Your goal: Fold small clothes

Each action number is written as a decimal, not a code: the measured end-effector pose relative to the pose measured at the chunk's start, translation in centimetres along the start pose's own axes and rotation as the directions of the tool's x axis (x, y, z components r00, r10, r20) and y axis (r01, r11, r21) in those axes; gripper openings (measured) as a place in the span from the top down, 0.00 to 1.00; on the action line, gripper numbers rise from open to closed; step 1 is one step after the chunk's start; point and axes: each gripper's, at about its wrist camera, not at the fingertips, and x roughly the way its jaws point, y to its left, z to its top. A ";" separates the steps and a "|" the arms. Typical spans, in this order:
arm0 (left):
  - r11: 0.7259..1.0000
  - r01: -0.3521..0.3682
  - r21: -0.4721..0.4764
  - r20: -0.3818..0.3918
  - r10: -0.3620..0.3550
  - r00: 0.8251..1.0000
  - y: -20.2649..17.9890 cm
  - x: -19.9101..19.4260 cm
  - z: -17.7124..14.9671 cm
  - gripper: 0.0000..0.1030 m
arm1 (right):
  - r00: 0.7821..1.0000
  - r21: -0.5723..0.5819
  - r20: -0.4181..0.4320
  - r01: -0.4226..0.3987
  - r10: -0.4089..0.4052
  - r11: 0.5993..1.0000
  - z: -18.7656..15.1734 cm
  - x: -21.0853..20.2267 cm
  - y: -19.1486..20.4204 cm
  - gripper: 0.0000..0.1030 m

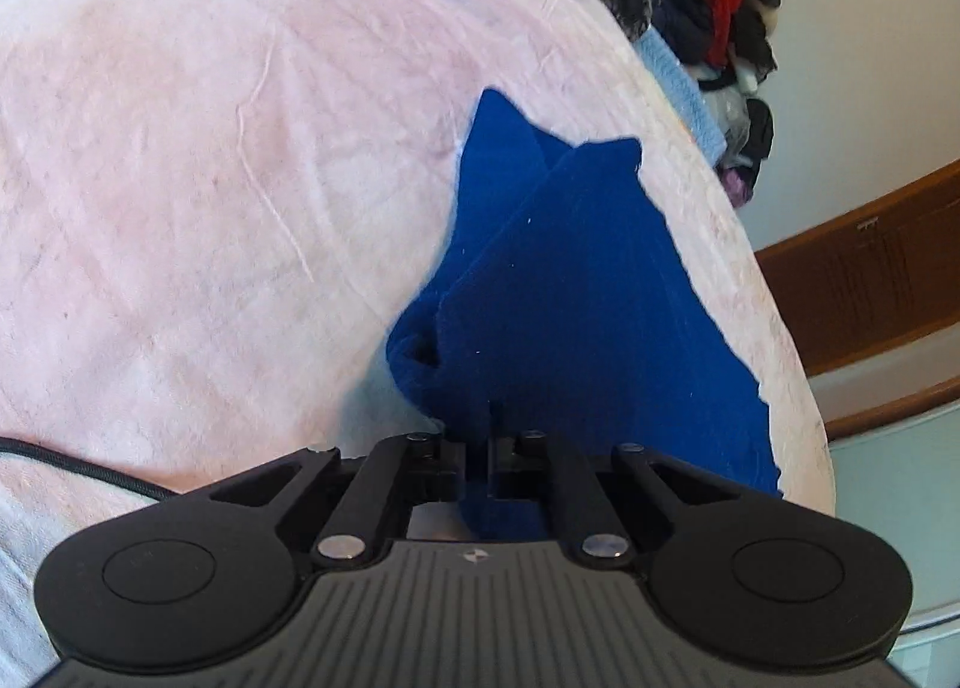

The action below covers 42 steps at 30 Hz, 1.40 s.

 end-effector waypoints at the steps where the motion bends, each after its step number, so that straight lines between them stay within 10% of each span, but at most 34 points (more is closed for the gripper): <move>1: 1.000 -0.011 0.025 0.013 0.010 1.000 -0.2 -0.4 -0.3 0.95 | 1.000 -0.023 -0.001 -0.001 0.001 1.000 -0.2 -0.3 0.5 0.87; 12: 0.968 -0.154 0.197 0.071 0.143 0.987 -0.8 -2.0 -1.1 0.92 | 0.999 -0.035 0.012 0.045 -0.045 0.998 -0.5 -2.0 -1.0 0.82; 14: 0.928 -0.258 0.268 0.127 0.232 0.964 -2.0 -3.0 -1.5 0.77 | 0.998 -0.027 0.014 0.059 -0.059 0.998 -0.3 -2.1 -0.7 0.65; 17: 0.862 -0.391 0.322 0.305 0.297 0.905 -3.9 -5.2 -2.0 0.27 | 0.985 -0.088 0.110 0.143 -0.133 0.986 0.7 -3.4 0.4 0.63; 21: 0.792 -0.466 0.395 0.483 0.253 0.839 -7.1 -6.2 -2.5 0.19 | 0.969 -0.209 0.203 0.187 -0.144 0.960 3.8 -3.0 3.7 0.62; 24: 0.797 -0.406 0.448 0.437 0.201 0.877 -8.5 -4.4 -2.7 0.19 | 0.981 -0.285 0.171 0.139 -0.093 0.948 6.4 0.2 6.7 0.53; 32: 0.742 -0.411 0.530 0.326 0.270 0.906 -8.7 2.2 -4.5 0.19 | 0.966 -0.435 0.107 0.257 -0.234 0.863 10.1 10.2 11.0 0.53; 42: 0.718 -0.421 0.555 0.335 0.270 0.903 -7.8 3.4 -5.9 0.14 | 0.975 -0.406 0.090 0.221 -0.202 0.887 10.9 11.2 8.3 0.60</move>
